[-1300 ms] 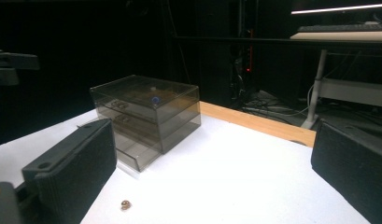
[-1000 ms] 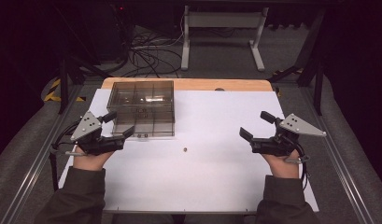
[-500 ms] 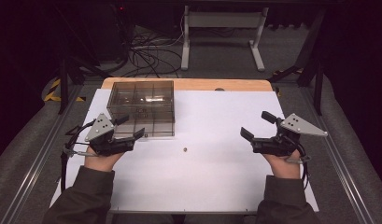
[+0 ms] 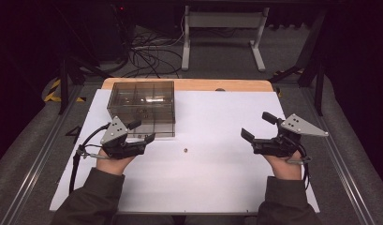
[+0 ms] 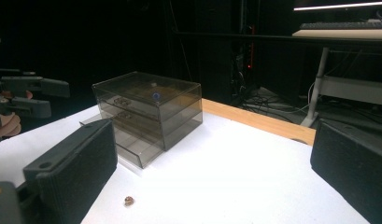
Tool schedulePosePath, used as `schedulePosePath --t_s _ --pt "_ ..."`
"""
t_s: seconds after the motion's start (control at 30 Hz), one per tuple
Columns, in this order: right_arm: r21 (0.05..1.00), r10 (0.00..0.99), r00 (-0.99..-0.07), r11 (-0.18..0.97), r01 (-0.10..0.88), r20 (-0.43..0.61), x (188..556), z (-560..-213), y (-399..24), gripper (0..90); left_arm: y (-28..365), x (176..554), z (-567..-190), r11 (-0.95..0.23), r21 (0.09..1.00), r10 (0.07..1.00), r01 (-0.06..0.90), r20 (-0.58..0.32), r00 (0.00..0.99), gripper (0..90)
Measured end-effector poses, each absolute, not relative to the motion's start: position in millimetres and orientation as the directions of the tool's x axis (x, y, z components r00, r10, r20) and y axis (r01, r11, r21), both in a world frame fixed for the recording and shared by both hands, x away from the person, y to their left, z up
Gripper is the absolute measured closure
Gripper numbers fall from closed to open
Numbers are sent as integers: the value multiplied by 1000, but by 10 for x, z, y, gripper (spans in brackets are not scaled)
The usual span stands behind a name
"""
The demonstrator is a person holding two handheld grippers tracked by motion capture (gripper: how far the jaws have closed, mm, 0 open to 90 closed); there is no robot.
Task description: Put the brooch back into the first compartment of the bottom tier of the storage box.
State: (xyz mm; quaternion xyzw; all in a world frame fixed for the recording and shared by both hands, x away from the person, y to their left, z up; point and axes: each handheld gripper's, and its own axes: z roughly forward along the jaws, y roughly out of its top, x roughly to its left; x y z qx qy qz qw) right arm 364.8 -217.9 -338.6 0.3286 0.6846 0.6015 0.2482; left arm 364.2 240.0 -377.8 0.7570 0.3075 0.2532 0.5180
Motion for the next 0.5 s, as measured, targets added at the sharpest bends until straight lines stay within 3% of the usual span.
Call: schedulePosePath --t_s 0.5 --pt "986 744 -666 69 149 48 3634 -3365 -2166 14 2117 3699 -3926 -296 928 702 226 51 710 331"
